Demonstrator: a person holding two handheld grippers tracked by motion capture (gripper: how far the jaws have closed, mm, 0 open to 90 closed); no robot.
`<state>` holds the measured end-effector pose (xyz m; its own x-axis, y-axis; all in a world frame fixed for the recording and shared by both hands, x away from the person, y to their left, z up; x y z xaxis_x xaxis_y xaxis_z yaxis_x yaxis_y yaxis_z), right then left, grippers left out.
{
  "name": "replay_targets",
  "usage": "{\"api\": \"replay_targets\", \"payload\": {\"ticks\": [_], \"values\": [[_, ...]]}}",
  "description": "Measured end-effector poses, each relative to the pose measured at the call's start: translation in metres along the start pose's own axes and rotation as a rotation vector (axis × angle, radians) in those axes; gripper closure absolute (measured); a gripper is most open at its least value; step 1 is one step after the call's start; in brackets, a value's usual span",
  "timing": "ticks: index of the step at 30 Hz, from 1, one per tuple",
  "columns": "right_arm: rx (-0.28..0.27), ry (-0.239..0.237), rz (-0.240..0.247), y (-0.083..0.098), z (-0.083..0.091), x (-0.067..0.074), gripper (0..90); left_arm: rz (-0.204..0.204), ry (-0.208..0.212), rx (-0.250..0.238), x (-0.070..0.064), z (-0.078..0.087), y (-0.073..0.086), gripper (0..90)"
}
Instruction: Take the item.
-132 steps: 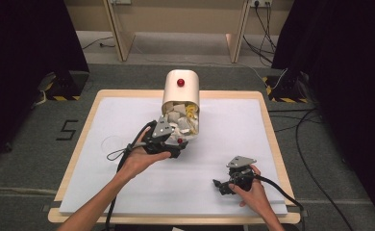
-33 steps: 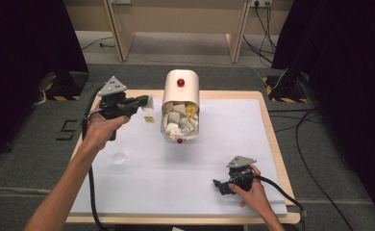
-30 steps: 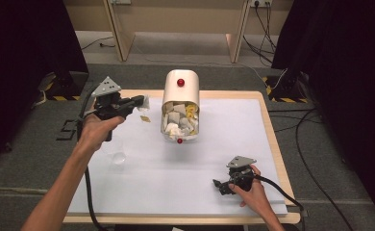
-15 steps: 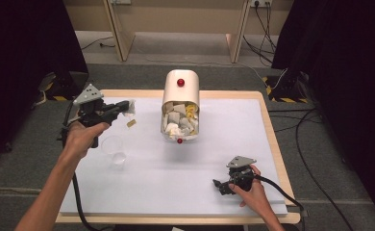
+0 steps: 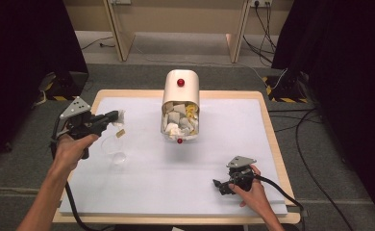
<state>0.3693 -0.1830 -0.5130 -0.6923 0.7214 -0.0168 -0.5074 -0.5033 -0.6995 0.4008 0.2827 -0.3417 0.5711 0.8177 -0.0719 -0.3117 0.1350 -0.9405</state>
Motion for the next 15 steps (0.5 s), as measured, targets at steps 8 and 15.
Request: {"api": "replay_targets", "payload": {"ticks": [8,15], "values": [[0.002,0.0,0.0,0.0,0.0,0.0,0.4,0.023,-0.011,0.013,0.007,0.003,0.019,88.8],[0.001,0.0,0.0,0.0,0.0,0.0,0.4,0.037,-0.016,0.037,0.01,0.002,0.036,88.7]]}}
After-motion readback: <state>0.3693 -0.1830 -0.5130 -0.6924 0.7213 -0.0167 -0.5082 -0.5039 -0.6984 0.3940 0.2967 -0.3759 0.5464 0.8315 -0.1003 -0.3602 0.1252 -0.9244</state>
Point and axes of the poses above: each handheld gripper's, and its own axes: z roughly backward along the jaws, y roughly out of its underside, x roughly to its left, the point moved 1 cm from there along -z, roughly forward along the jaws
